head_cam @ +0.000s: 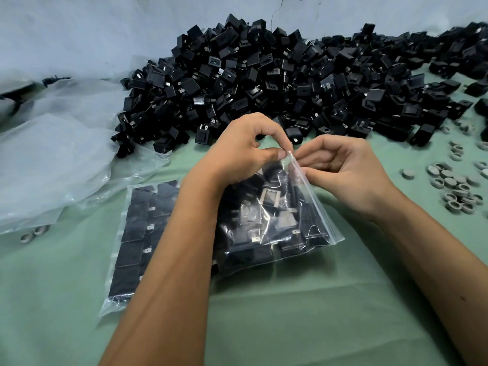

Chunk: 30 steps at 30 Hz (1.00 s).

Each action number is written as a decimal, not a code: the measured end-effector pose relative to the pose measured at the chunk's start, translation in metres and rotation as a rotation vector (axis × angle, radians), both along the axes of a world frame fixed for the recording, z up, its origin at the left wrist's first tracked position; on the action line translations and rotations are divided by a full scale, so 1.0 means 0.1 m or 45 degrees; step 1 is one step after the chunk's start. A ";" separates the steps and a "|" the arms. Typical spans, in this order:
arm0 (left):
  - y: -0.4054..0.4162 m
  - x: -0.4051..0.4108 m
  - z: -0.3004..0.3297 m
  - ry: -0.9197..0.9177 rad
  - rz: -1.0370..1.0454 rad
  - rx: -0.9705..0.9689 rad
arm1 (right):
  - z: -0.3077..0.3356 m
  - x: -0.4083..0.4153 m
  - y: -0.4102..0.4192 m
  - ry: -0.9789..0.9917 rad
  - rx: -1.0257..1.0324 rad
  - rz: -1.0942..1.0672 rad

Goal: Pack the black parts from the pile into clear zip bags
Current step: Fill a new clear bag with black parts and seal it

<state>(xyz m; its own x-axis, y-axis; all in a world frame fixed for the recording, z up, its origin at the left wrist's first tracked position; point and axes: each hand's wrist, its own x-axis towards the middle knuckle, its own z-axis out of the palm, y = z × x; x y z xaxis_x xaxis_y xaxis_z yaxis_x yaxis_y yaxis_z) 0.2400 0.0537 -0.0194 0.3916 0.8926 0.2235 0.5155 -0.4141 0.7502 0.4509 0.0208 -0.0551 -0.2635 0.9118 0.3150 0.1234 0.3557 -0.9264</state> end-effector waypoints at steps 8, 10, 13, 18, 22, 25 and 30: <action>0.00 0.02 0.01 0.007 0.009 0.002 | 0.02 -0.03 -0.03 0.073 -0.057 0.090; 0.00 0.02 0.01 0.013 0.013 0.001 | 0.02 -0.05 -0.05 0.111 -0.117 0.145; 0.00 0.02 0.01 0.012 0.020 -0.004 | 0.02 -0.07 -0.04 0.135 -0.164 0.157; -0.02 0.02 0.01 0.006 0.012 -0.014 | -0.06 -0.05 0.02 0.060 -0.077 -0.242; -0.03 0.02 0.03 0.022 0.016 -0.017 | -0.13 0.01 0.20 -0.566 0.276 -0.528; -0.03 0.03 0.04 0.040 0.024 -0.012 | -0.13 -0.05 0.41 -1.119 0.384 -0.419; -0.01 0.02 0.02 0.057 0.021 -0.007 | -0.09 -0.25 0.62 -1.417 0.157 -0.200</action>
<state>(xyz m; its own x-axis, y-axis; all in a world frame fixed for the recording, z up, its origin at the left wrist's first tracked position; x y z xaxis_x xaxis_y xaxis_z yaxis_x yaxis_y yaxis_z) 0.2421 0.0524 -0.0170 0.3860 0.9003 0.2010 0.5552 -0.4007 0.7288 0.4255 0.0826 -0.0644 -0.3389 0.9384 0.0672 0.9091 0.3450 -0.2333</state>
